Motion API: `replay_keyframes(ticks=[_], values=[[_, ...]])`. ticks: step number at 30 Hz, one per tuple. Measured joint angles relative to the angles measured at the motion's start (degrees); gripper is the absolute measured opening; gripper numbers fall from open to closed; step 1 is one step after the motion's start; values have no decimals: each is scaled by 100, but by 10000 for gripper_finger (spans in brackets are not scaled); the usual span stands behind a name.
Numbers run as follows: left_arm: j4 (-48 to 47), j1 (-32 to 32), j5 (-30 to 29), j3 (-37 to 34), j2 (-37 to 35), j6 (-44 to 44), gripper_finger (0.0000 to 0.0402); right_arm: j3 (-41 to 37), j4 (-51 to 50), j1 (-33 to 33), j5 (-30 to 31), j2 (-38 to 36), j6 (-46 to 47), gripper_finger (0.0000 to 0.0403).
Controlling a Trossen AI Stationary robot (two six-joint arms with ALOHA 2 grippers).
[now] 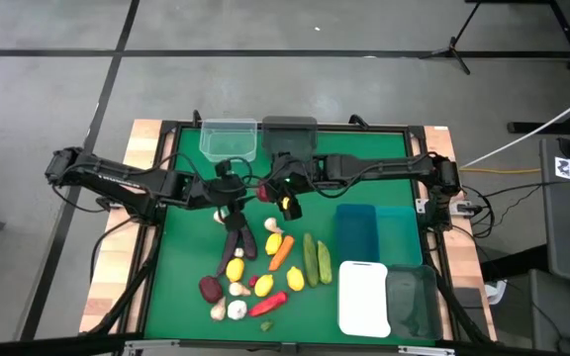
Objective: Sort produce into baskets
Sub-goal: Put the red apple into the bottom black bin
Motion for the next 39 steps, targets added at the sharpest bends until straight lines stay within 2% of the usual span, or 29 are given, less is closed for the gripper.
replay_keyframes(ticks=[5, 9, 12, 20, 24, 29, 33, 39], values=[[-503, -38, 295, 0, 0, -34, 208, 0, -323, -7, 75, 0, 1, 298], [-887, -33, 300, 0, 0, -428, 233, 0, -1295, -7, 193, -37, 89, 304], [-1025, -36, 298, 0, 0, -667, 236, 0, -2113, -7, 110, -103, 559, 304], [-1026, -36, 290, 0, 0, -676, 231, 1, -4246, -2, -834, -117, 1673, 306], [-1047, -36, 288, 0, 0, -674, 232, -2, -4632, -2, -940, -405, 2075, 306], [-1131, -36, 288, 0, -2, -679, 232, -2, -4747, 94, -1263, -1186, 2767, 307], [-1111, -36, 288, 0, -2, -679, 232, -151, -4803, 579, -1070, -2073, 3948, 307], [-934, -36, 287, 0, -2, -683, 232, -885, -4806, 2121, -149, -3102, 6940, 307]])
